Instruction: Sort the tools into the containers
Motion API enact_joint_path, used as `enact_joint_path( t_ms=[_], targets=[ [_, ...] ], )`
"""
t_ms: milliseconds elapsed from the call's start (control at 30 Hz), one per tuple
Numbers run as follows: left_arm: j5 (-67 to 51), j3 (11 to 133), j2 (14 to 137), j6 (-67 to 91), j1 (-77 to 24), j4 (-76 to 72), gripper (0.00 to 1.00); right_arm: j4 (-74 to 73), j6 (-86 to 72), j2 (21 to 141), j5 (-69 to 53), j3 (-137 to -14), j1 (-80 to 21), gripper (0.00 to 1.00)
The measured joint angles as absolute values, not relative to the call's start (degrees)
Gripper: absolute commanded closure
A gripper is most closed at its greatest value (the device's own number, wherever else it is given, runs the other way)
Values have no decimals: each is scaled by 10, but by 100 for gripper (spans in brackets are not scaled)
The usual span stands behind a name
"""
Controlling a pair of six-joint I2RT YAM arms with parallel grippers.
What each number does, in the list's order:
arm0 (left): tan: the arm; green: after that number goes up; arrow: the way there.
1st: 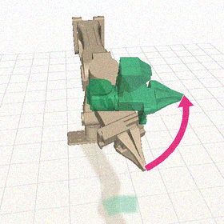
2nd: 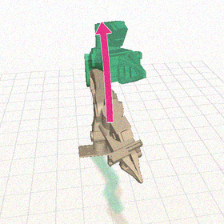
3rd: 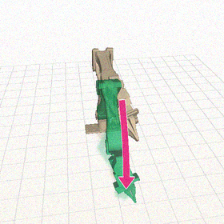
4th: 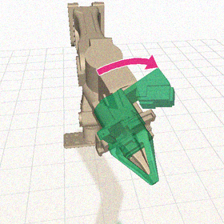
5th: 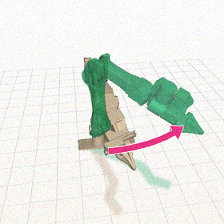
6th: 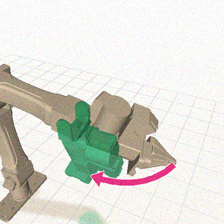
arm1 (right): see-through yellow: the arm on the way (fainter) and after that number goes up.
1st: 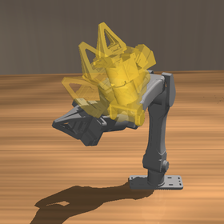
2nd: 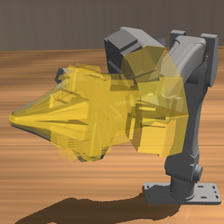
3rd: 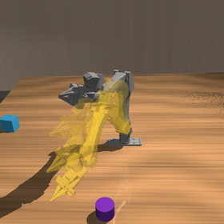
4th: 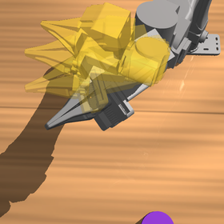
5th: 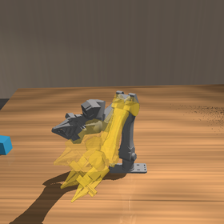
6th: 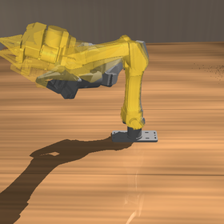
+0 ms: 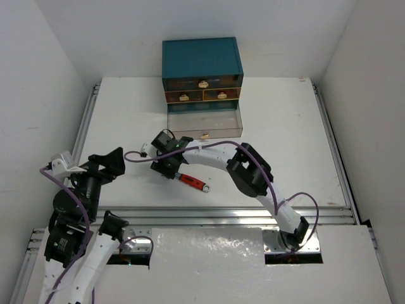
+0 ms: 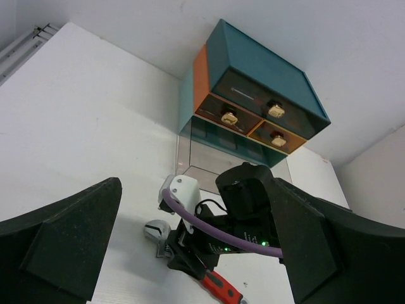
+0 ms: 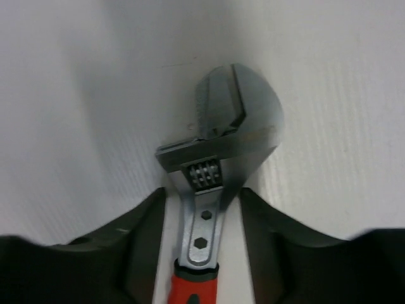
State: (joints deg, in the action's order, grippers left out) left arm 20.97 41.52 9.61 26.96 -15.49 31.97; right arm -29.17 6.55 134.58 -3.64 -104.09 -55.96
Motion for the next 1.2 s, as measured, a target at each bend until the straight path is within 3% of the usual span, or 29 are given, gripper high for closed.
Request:
enact_joint_path(
  t_ms=[33, 200, 333, 467, 667, 967, 1200],
  targets=[
    [207, 415, 96, 269, -154, 319, 0, -302, 68, 1349, -43, -1048, -559, 61],
    [198, 415, 95, 268, -153, 316, 0, -333, 80, 1351, -57, -1053, -560, 60],
    [192, 415, 90, 265, -153, 313, 0, -349, 82, 1343, -65, -1045, -559, 66],
    [188, 415, 89, 262, -153, 311, 0, -354, 83, 1340, -62, -1040, -557, 99],
    [187, 413, 85, 260, -153, 311, 0, -305, 91, 1313, -65, -989, -557, 100],
    [185, 412, 72, 259, -153, 310, 0, -173, 115, 1131, -98, -717, -557, 100],
    [181, 412, 70, 259, -153, 307, 0, -101, 123, 1047, -89, -672, -557, 100]
  ],
)
